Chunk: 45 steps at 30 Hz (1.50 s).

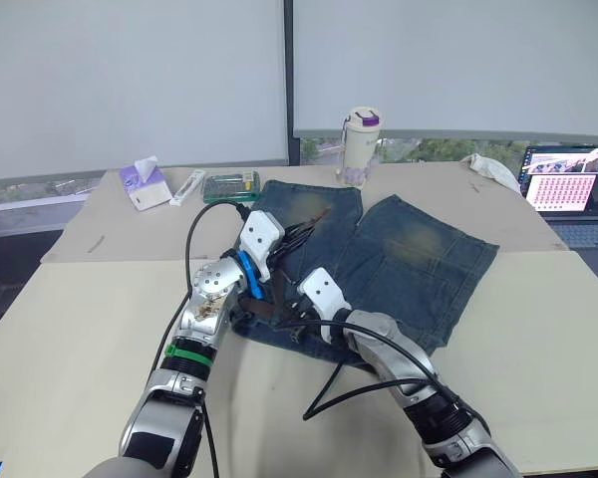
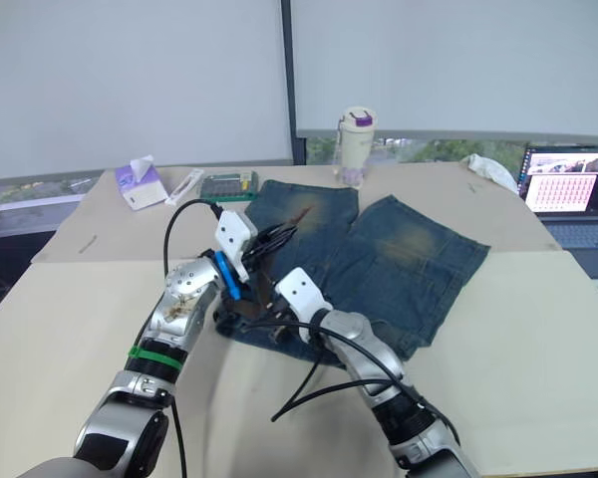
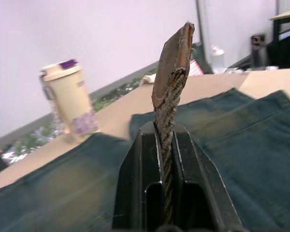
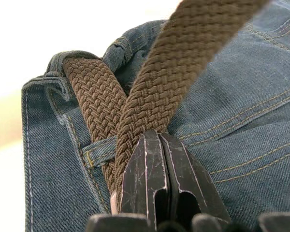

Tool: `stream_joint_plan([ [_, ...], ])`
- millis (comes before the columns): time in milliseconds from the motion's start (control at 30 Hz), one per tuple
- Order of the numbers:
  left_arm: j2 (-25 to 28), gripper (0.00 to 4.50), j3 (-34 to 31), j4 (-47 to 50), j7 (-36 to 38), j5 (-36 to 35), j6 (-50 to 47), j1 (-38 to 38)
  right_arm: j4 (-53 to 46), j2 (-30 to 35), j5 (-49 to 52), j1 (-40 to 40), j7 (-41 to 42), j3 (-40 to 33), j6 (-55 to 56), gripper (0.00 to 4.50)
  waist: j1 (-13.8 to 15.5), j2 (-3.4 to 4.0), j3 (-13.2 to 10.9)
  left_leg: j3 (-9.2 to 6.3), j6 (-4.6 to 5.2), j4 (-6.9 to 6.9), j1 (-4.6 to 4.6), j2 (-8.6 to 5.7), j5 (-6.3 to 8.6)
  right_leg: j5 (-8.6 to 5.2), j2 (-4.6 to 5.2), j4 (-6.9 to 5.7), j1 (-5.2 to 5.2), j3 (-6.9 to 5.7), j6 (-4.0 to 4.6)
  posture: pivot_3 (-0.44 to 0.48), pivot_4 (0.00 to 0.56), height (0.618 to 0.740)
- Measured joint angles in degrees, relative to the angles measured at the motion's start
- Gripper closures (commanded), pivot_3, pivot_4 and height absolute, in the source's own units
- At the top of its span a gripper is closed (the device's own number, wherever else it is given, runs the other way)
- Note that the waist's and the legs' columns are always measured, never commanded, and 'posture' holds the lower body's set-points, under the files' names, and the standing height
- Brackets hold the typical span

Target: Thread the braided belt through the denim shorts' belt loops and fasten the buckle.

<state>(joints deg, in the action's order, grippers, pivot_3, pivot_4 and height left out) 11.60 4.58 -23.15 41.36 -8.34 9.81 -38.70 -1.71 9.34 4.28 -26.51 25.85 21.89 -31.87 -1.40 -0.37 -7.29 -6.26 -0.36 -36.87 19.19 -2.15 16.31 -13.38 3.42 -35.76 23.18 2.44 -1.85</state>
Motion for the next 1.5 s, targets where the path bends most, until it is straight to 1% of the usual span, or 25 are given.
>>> stream_joint_plan([
  [167,0.02,4.5,2.49,-0.64,0.06,2.27,0.39,2.31,-1.35,-0.1,0.98,1.13,-0.15,-3.13,-1.31,4.48,0.09,0.04,0.02,0.0,-0.01,-0.01,0.04,-0.03,-0.01,0.0,0.02,0.0,0.02,0.02,0.0,0.0,0.15,0.74],
  [333,0.32,4.5,4.27,-3.29,-0.48,4.95,1.87,5.39,-9.91,1.8,4.89,5.26,-0.22,-10.3,-6.03,4.48,0.68,0.04,0.02,-0.02,-0.01,-0.02,0.09,-0.08,-0.01,0.0,0.08,0.06,0.01,0.03,0.0,0.0,0.15,0.74],
  [467,0.41,4.5,4.88,-4.31,-1.12,6.4,2.58,5.32,-16.37,3.62,7.3,8.17,-0.39,-13.61,-9.65,4.48,0.62,0.04,0.02,0.0,0.0,-0.01,0.08,-0.05,0.0,-0.01,0.05,0.11,0.01,0.02,-0.01,0.0,0.15,0.74],
  [533,1.09,4.5,5.77,-5.28,-1.27,8.24,3.83,5.1,-21.7,7.35,8.77,11.17,1.03,-14.11,-11.23,4.48,0.65,0.04,0.02,0.04,0.0,-0.01,0.08,-0.07,0.0,-0.02,0.06,0.14,-0.01,0.02,-0.03,0.0,0.15,0.74],
  [600,2.24,4.5,6.23,-6.32,-1.25,9.45,4.69,5.12,-25.14,10.42,9.51,12.8,2.51,-14.3,-12.17,3.9,0.52,0.04,0.02,0.09,0.0,-0.02,0.08,-0.06,0.0,-0.02,0.05,0.18,-0.02,0.02,-0.03,0.0,0.15,0.74],
  [667,2.67,4.5,7.37,-6.4,-1.06,10.72,5.92,5.23,-29.09,17.89,8.96,14.12,5.58,-11.37,-12.22,3.28,0.55,0.08,0.01,0.15,0.0,-0.02,0.07,-0.08,0.0,-0.03,0.06,0.23,-0.06,0.0,-0.05,0.0,0.15,0.74],
  [700,3.13,4.5,7.68,-6.43,-0.92,11.2,6.54,5.39,-30.45,20.55,8.14,14.52,6.63,-9.79,-12.33,2.94,0.53,0.06,0.01,0.21,0.0,-0.02,0.09,-0.06,0.0,-0.03,0.03,0.3,-0.09,-0.06,-0.05,0.0,0.15,0.74],
  [733,3.44,4.5,7.87,-6.51,-0.75,11.56,6.68,5.43,-31.09,21.96,6.99,14.74,6.76,-8.43,-12.32,2.61,0.44,0.05,0.01,0.25,0.0,-0.02,0.08,-0.04,0.0,-0.03,0.01,0.32,-0.09,-0.06,-0.05,0.0,0.15,0.74],
  [800,3.62,4.5,7.91,-6.57,-0.59,11.76,7.02,5.44,-30.75,22.58,4.31,14.94,5.79,-5.9,-11.99,1.94,0.35,0.05,0.01,0.28,0.0,-0.02,0.08,-0.02,0.0,-0.03,-0.01,0.3,-0.09,-0.06,-0.05,0.0,0.15,0.74],
  [967,4.04,4.5,7.88,-6.58,-0.29,11.74,7.2,5.42,-27.85,22.58,0.09,14.49,4.22,-2.04,-11.57,1.94,0.59,0.05,0.0,0.26,0.0,-0.04,0.1,-0.05,0.0,-0.03,0.04,0.32,-0.09,-0.03,-0.04,0.0,0.15,0.74],
  [1200,5.08,4.5,7.63,-6.57,-0.21,11.69,7.19,5.33,-25.84,20.31,-2.65,13.59,2.17,-1.7,-12.05,1.94,0.63,0.04,0.01,0.2,-0.01,-0.05,0.09,-0.05,0.0,-0.02,0.04,0.32,-0.1,-0.03,-0.03,0.0,0.15,0.74],
  [1300,5.49,4.5,7.62,-6.57,-0.22,11.71,7.19,5.28,-25.66,20.01,-3.76,13.54,1.63,-1.11,-12.0,2.78,0.62,0.05,0.01,0.18,-0.01,-0.05,0.09,-0.05,0.0,-0.02,0.04,0.31,-0.1,-0.03,-0.03,0.0,0.15,0.74],
  [1467,7.35,4.5,7.63,-6.6,-0.3,12.66,7.37,4.73,-25.63,20.81,-6.61,13.4,1.01,0.08,-9.15,4.47,0.64,0.05,0.01,0.19,-0.01,-0.05,0.08,-0.06,0.0,-0.02,0.04,0.31,-0.1,-0.03,-0.03,0.0,0.15,0.74],
  [1500,7.72,4.5,7.69,-6.61,-0.3,12.99,7.49,4.62,-25.63,21.02,-7.7,13.42,0.61,0.09,-8.1,4.49,0.64,0.05,0.01,0.2,-0.01,-0.05,0.09,-0.06,0.0,-0.02,0.04,0.31,-0.1,-0.03,-0.03,0.0,0.15,0.74],
])
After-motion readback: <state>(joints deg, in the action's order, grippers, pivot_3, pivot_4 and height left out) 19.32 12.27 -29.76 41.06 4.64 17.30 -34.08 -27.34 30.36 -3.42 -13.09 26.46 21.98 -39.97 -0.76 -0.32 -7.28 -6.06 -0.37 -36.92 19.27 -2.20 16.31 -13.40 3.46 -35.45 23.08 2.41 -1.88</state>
